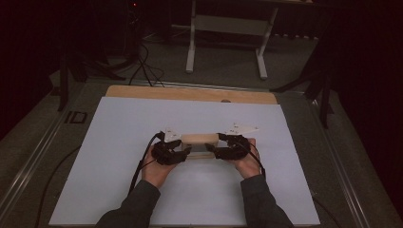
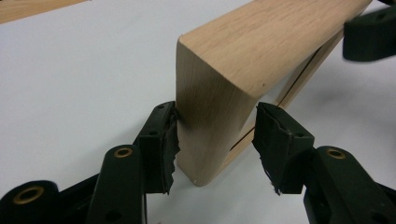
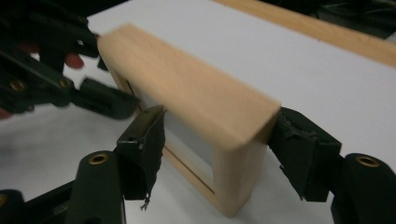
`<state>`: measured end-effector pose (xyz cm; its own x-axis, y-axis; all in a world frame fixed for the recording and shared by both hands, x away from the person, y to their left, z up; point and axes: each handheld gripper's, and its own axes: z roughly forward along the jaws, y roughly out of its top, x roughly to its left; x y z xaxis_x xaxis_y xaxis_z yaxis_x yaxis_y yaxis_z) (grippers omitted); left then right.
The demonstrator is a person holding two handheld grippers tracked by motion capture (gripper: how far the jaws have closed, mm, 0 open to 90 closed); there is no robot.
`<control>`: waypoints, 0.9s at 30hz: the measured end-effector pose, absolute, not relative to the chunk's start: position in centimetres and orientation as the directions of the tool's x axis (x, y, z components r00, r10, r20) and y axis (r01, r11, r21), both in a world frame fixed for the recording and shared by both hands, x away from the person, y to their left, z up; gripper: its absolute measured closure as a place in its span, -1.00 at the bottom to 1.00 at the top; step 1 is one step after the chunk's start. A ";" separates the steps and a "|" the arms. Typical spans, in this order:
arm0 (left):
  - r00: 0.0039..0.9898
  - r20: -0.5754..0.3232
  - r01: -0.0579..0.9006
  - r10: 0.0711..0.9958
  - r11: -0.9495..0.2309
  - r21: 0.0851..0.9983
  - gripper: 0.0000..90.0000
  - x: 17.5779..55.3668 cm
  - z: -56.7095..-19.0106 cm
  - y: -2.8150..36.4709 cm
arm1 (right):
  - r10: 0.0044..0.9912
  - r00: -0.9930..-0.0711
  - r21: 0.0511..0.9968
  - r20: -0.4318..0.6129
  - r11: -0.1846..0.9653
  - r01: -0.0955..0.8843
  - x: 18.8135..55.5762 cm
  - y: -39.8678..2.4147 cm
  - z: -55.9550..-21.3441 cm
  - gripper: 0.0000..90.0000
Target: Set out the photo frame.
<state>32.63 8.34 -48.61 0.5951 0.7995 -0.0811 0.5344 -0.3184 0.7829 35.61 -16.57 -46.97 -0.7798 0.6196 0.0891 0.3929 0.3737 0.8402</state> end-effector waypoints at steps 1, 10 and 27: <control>0.597 -0.079 0.533 0.798 -0.321 0.783 0.13 32.6 -48.6 8.3 | 0.618 -0.781 0.832 0.090 0.384 0.400 35.7 -16.7 -47.5 -0.13; 0.595 -0.077 0.527 0.800 -0.315 0.789 0.14 32.7 -48.6 8.4 | 0.634 -0.770 0.828 0.079 0.389 0.405 35.8 -16.8 -48.2 0.05; 0.573 -0.066 0.533 0.817 -0.311 0.786 0.06 33.6 -48.4 10.6 | 0.645 -0.762 0.829 0.066 0.389 0.402 36.3 -13.6 -48.5 0.03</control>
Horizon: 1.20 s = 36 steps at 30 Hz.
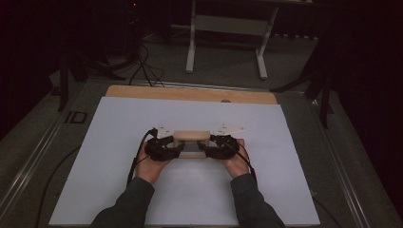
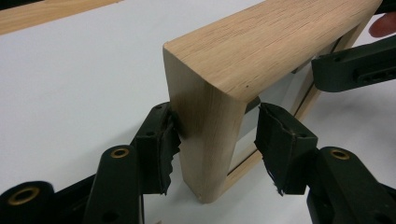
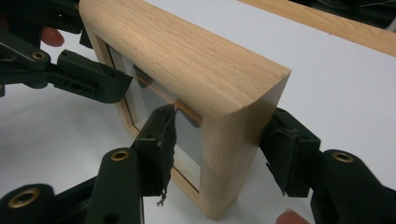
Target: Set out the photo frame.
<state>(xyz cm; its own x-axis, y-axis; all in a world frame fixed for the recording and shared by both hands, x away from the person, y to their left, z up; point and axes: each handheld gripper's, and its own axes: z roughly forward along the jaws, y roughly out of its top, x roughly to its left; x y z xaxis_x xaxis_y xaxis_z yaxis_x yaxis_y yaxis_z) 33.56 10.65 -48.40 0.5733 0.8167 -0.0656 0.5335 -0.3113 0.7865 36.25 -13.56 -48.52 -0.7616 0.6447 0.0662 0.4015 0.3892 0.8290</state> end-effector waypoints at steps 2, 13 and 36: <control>0.574 -0.069 0.532 0.816 -0.308 0.789 0.05 33.7 -48.4 10.9 | 0.647 -0.759 0.831 0.073 0.382 0.405 36.4 -13.2 -48.6 0.03; 0.576 -0.103 0.538 0.811 -0.282 0.794 0.03 34.5 -48.7 11.7 | 0.647 -0.756 0.829 0.101 0.365 0.424 37.0 -12.8 -48.6 0.06; 0.527 -0.185 0.604 0.829 -0.213 0.768 -0.12 35.6 -49.4 11.6 | 0.666 -0.726 0.827 0.173 0.303 0.475 38.7 -14.0 -48.3 -0.04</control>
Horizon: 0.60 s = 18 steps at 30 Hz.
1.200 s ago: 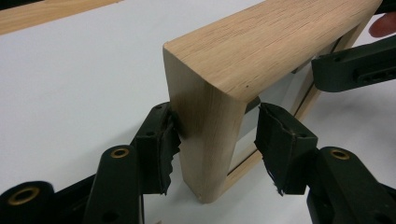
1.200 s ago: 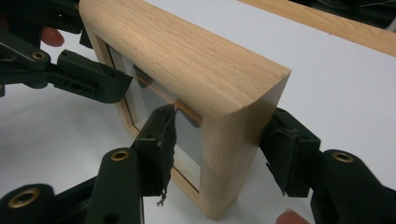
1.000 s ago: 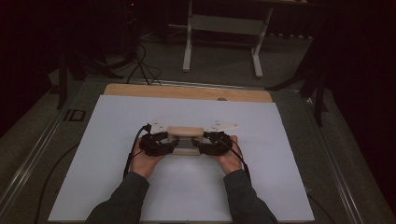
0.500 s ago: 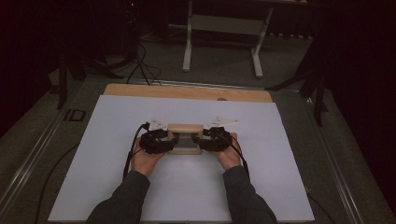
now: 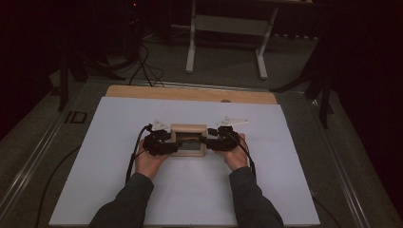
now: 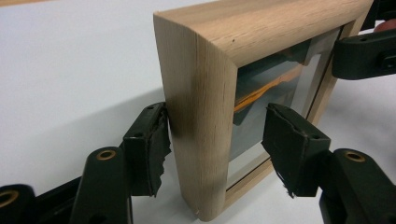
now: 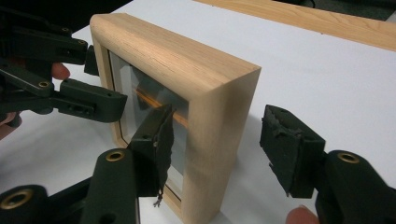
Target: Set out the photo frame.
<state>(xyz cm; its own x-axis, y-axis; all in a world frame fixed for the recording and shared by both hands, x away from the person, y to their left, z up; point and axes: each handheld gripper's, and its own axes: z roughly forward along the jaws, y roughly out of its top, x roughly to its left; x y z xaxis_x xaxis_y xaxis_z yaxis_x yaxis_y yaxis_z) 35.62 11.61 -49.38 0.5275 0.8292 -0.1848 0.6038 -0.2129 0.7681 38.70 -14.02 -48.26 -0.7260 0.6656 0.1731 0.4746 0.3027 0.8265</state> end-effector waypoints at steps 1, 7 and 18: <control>0.527 -0.185 0.604 0.829 -0.213 0.768 -0.13 35.6 -49.4 11.6 | 0.666 -0.726 0.827 0.173 0.303 0.475 38.7 -14.0 -48.3 -0.04; 0.517 -0.191 0.613 0.835 -0.205 0.763 -0.20 35.7 -49.4 11.6 | 0.660 -0.731 0.823 0.173 0.310 0.476 38.6 -14.1 -48.2 -0.09; 0.531 -0.188 0.608 0.826 -0.217 0.763 -0.23 34.8 -48.7 12.6 | 0.659 -0.737 0.819 0.152 0.334 0.467 38.0 -15.0 -47.6 -0.14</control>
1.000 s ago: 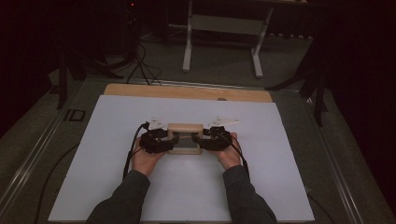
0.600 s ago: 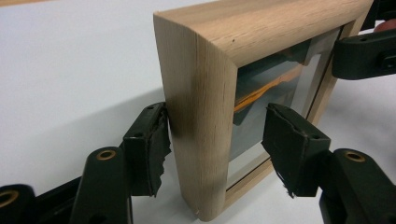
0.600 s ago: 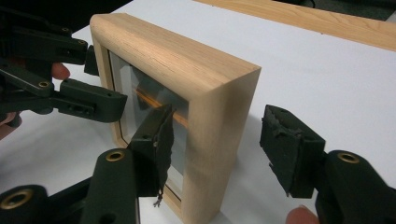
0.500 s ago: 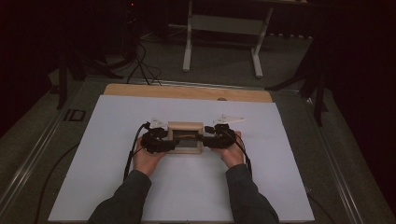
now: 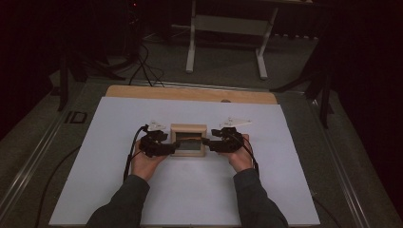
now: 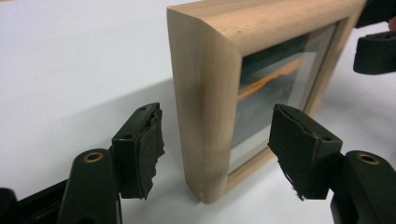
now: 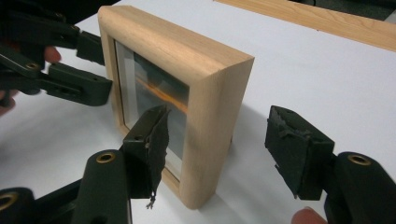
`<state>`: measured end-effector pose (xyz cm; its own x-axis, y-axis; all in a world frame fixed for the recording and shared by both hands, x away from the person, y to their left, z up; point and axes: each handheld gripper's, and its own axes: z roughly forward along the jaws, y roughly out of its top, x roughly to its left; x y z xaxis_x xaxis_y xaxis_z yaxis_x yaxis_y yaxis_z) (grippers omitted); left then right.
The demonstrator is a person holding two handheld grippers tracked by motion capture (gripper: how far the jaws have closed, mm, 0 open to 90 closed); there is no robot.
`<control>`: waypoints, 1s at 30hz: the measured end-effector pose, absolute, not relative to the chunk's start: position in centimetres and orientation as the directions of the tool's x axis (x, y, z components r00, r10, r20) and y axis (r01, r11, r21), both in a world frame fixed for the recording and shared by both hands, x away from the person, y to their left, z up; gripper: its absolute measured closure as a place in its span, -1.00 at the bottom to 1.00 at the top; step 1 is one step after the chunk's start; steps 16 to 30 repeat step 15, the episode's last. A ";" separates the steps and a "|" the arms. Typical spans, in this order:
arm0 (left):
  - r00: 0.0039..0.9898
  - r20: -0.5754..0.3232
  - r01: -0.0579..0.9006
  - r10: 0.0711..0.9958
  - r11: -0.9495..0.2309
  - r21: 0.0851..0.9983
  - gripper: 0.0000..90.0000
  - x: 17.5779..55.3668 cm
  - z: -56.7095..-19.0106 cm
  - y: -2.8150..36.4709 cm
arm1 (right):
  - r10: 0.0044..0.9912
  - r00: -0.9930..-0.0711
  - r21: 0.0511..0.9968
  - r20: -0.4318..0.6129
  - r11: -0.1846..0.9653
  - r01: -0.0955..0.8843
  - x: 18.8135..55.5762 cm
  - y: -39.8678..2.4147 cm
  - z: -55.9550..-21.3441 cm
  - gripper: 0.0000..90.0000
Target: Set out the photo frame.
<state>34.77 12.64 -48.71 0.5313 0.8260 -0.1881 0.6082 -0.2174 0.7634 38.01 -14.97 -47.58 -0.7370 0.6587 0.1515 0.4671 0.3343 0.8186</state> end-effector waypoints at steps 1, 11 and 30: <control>0.531 -0.188 0.608 0.826 -0.217 0.763 -0.23 34.8 -48.7 12.6 | 0.659 -0.737 0.819 0.152 0.334 0.467 38.0 -15.0 -47.6 -0.14; 0.535 -0.162 0.588 0.829 -0.228 0.776 -0.25 32.4 -47.5 15.9 | 0.658 -0.746 0.794 0.105 0.396 0.461 36.8 -16.2 -47.2 -0.16; 0.517 -0.149 0.594 0.843 -0.229 0.771 -0.25 31.1 -48.1 18.0 | 0.668 -0.739 0.775 0.085 0.422 0.470 35.8 -17.5 -47.4 -0.19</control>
